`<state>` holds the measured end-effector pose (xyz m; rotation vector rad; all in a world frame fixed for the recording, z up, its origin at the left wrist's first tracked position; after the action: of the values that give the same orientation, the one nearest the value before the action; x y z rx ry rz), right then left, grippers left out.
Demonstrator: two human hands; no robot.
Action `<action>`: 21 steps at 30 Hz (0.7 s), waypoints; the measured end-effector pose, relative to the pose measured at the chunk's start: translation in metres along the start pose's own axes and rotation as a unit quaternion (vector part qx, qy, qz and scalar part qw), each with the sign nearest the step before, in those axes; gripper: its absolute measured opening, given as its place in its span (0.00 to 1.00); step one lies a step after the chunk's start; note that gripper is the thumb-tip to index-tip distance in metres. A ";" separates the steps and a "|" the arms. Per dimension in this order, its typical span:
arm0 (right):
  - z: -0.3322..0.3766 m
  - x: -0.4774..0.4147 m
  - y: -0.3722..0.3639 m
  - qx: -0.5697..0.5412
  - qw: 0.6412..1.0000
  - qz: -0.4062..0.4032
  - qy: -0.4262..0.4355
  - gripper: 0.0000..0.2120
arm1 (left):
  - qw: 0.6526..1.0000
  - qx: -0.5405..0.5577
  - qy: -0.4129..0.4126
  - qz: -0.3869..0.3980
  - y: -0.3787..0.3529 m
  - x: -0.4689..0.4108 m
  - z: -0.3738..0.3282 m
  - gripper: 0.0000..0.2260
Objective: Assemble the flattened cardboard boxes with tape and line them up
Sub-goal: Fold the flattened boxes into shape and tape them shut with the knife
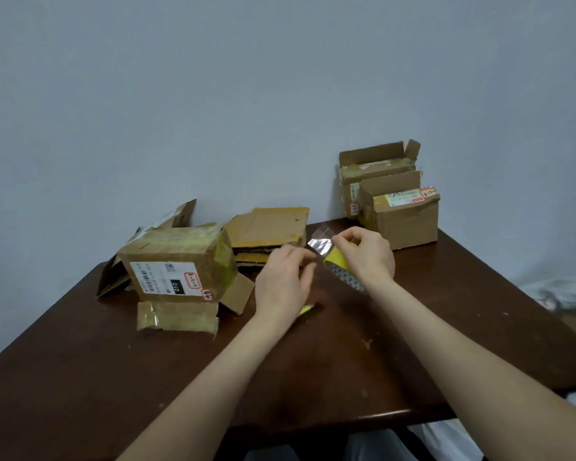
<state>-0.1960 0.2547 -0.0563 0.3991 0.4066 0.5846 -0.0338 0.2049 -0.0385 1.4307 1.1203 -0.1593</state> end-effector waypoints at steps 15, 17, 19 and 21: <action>0.002 0.000 0.012 -0.001 0.997 0.015 0.075 0.07 | 0.976 0.141 0.140 0.087 -0.025 -0.054 -0.011 0.07; -0.003 -0.001 0.012 -0.061 0.997 0.030 0.047 0.16 | 0.976 0.148 0.140 0.084 -0.026 -0.054 -0.011 0.06; -0.005 -0.002 0.010 -0.095 0.992 0.075 0.032 0.24 | 0.974 0.167 0.139 0.068 -0.023 -0.052 -0.010 0.06; -0.001 0.000 0.004 -0.067 0.986 0.135 0.068 0.24 | 0.971 0.182 0.145 0.061 -0.020 -0.049 -0.005 0.06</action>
<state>-0.1981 0.2575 -0.0551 0.2868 0.4451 0.9013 -0.0757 0.1798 -0.0183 1.8917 1.2819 -0.0707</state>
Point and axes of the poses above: each hand's wrist, its own x-axis away from the middle knuckle, its own y-axis out of the back of the hand, z = x × y, the point moved 7 cm from there along -x, towards the middle knuckle, and after that the axes turned 1 degree about x, right-handed, at the moved point
